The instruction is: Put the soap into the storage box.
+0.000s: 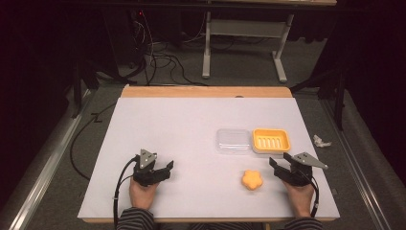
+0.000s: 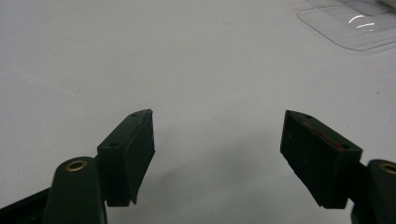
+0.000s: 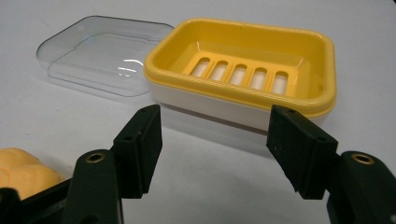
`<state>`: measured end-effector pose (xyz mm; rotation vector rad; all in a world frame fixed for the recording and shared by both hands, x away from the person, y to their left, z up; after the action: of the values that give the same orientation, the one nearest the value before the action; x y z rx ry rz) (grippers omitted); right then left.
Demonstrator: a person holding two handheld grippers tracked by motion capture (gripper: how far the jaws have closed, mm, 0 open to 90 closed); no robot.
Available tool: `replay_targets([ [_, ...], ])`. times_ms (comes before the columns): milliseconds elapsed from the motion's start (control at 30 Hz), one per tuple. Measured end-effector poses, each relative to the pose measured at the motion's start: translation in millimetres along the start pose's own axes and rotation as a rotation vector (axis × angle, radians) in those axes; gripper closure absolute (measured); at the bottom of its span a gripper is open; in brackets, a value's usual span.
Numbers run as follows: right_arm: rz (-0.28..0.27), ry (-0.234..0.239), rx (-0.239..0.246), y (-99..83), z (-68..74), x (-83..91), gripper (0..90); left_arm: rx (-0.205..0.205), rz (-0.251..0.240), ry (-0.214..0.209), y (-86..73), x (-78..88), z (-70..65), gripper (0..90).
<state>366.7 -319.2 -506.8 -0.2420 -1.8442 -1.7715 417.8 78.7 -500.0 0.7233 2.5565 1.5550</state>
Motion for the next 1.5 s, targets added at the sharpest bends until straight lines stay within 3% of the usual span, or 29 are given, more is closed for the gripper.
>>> replay_targets([
  [200, 0.016, 0.009, -0.008, -0.3, -0.8, -1.4, 36.1, -0.002, -0.005, -0.001, 0.5, 0.7, 0.1, 26.9],
  [333, 0.012, 0.014, -0.008, 0.0, -1.1, -1.3, 34.8, 0.025, -0.024, -0.005, 3.6, 1.9, 1.1, 26.9],
  [700, -0.001, 0.017, -0.040, 1.8, -2.5, 1.2, 37.5, 0.020, -0.022, -0.013, 3.3, 2.5, 0.4, 26.8],
  [933, -0.032, 0.062, -0.036, 5.1, 0.8, 8.8, 32.2, 0.024, -0.022, -0.009, 3.4, 1.9, 0.7, 27.8],
  [1033, -0.020, 0.083, -0.061, 5.7, 2.5, 12.2, 31.8, 0.027, -0.021, -0.009, 3.7, 2.1, 1.0, 28.6],
  [1500, 0.000, 0.119, -0.022, 9.7, 19.1, 27.3, 28.5, 0.022, -0.022, -0.013, 3.4, 2.5, 0.5, 28.6],
])
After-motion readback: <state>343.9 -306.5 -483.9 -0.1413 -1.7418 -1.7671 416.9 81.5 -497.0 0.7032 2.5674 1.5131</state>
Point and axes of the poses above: each handheld gripper's, and its own axes: x roughly backward along the jaws, y roughly out of its top, z roughly to its left, the point moved 6 cm from there along -x, roughly forward along the jaws, and after that the axes turned 1 degree about x, right-handed, at the moved point
